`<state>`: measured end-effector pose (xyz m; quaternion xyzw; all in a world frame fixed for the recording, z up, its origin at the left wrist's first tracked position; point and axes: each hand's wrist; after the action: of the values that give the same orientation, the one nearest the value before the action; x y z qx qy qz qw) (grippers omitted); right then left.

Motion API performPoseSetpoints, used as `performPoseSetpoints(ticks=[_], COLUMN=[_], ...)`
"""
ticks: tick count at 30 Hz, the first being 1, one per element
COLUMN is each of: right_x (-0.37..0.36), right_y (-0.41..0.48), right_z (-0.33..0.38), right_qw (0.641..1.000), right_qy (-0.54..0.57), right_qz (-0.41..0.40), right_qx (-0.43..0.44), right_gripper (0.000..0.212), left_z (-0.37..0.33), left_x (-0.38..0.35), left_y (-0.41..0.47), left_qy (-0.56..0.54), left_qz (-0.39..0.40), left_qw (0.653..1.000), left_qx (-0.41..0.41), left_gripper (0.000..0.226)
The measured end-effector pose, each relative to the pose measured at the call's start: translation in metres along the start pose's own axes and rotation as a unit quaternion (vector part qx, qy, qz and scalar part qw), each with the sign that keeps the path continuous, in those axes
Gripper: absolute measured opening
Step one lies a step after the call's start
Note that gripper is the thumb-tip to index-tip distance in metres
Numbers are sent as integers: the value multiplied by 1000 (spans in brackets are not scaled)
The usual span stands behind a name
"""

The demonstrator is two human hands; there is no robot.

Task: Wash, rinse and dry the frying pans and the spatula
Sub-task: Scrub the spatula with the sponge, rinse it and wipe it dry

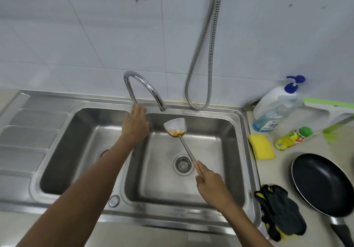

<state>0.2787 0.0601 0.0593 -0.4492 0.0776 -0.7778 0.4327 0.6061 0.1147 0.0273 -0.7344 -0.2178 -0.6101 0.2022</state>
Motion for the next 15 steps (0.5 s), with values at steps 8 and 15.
performPoseSetpoints(ticks=[8, 15], right_x=[-9, -17], right_y=[9, 11], right_z=[2, -4], right_qw=[1000, 1000], right_qy=[-19, -27], right_qz=[7, 6], right_qx=[5, 7], right_gripper=[57, 57], left_z=[3, -17], left_x=[-21, -19], left_y=[-25, -23], left_qy=[-88, -183], left_qz=[-39, -62], left_qw=[995, 979], left_qx=[16, 60], left_gripper=[67, 66])
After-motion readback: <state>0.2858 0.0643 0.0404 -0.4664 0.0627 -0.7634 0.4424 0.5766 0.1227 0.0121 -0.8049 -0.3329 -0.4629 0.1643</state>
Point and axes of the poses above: each hand's wrist, its own y-axis towards the middle knuckle, its own x-axis out of the back of the hand, z = x × y, and after that the axes turned 5 degrees about -x, right-handed
